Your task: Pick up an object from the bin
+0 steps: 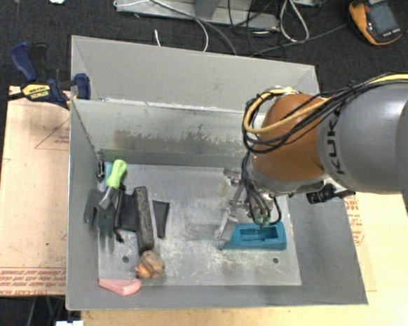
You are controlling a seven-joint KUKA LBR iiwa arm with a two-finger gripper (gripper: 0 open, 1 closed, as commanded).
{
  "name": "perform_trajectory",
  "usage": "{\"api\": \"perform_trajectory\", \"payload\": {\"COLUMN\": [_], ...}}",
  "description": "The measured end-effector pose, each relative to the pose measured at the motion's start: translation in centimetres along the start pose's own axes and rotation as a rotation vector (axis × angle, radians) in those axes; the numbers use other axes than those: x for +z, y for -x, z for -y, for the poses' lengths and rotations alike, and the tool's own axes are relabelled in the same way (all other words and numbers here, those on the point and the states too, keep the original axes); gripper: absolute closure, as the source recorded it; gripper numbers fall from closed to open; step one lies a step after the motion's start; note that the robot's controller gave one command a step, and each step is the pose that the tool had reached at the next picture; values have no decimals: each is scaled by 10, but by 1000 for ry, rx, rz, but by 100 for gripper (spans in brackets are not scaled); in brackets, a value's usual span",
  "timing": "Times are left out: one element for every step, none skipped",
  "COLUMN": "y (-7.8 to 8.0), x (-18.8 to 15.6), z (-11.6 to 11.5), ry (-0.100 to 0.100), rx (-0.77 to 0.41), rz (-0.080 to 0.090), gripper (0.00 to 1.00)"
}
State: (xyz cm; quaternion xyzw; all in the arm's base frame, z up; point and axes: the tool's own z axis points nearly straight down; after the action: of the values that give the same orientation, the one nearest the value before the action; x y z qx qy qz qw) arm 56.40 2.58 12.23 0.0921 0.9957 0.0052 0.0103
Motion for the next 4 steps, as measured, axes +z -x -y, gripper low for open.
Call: {"api": "perform_trajectory", "payload": {"y": [-7, -10, -25, -29], "x": [-50, -38, -18, 7], "z": [12, 47, 72, 80], "ry": [0, 0, 3, 1], "rx": [-71, -236, 36, -93], "rz": [-4, 3, 4, -2], "gripper": [0, 0, 0, 0]}}
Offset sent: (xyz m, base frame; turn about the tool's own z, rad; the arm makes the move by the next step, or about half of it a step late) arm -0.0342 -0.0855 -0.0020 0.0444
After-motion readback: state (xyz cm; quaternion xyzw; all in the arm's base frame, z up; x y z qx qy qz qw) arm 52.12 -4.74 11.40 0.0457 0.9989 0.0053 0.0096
